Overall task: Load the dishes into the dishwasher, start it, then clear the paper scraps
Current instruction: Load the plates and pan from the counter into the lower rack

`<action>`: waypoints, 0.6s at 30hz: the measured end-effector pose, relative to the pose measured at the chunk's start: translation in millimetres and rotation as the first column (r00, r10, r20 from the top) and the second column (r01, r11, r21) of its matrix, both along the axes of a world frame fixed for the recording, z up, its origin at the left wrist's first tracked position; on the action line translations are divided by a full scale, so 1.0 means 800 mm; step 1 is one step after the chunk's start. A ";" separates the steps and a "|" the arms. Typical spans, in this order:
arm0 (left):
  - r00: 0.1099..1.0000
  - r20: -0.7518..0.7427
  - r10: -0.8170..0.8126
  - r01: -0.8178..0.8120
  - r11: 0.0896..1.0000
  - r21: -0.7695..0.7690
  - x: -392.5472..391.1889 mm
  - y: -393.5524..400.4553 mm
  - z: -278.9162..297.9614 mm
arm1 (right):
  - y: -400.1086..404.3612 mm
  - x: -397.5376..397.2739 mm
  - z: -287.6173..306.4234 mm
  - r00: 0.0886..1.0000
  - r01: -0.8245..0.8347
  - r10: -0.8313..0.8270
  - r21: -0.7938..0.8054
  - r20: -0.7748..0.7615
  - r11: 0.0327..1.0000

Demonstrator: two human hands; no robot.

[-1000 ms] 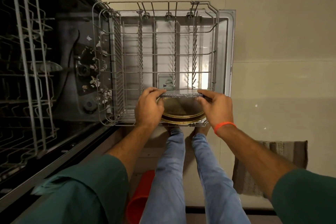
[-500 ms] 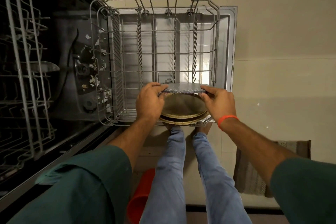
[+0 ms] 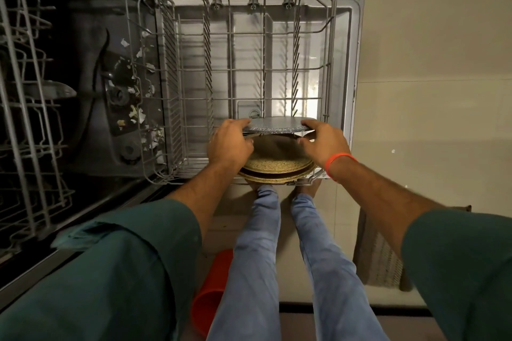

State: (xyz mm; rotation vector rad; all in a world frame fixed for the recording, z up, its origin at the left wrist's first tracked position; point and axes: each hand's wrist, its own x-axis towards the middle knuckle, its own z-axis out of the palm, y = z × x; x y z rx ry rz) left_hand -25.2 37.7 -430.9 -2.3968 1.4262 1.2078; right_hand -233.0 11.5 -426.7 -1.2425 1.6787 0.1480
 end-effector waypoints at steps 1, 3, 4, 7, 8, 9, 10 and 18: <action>1.000 -0.006 -0.001 0.001 1.000 0.015 0.001 -0.001 0.000 | 0.000 0.001 0.002 1.000 -0.018 0.018 0.017 -0.002 1.000; 0.999 -0.031 0.017 -0.016 1.000 0.015 0.001 0.000 0.002 | 0.001 0.001 0.007 0.999 -0.033 0.033 0.006 -0.031 0.999; 0.998 -0.045 0.032 -0.032 0.999 0.007 0.001 0.002 0.005 | 0.002 0.001 0.012 0.998 -0.037 0.036 -0.013 -0.053 0.999; 0.996 -0.074 0.049 -0.050 0.999 -0.014 -0.004 0.010 0.020 | 0.005 -0.001 0.029 0.993 -0.067 0.059 -0.074 -0.104 0.995; 0.995 -0.084 0.048 -0.049 0.999 -0.018 -0.005 0.012 0.028 | 0.006 -0.002 0.037 0.992 -0.067 0.058 -0.083 -0.108 0.994; 0.994 -0.095 0.050 -0.052 0.998 -0.021 -0.006 0.015 0.035 | 0.008 -0.002 0.044 0.992 -0.068 0.058 -0.089 -0.111 0.994; 0.993 -0.105 0.056 -0.058 0.998 -0.021 -0.006 0.018 0.045 | 0.010 -0.003 0.053 0.992 -0.071 0.060 -0.095 -0.114 0.993; 0.973 -0.150 0.174 -0.181 0.983 -0.036 -0.019 0.040 0.160 | 0.013 -0.010 0.149 0.997 -0.079 0.080 -0.158 0.001 0.984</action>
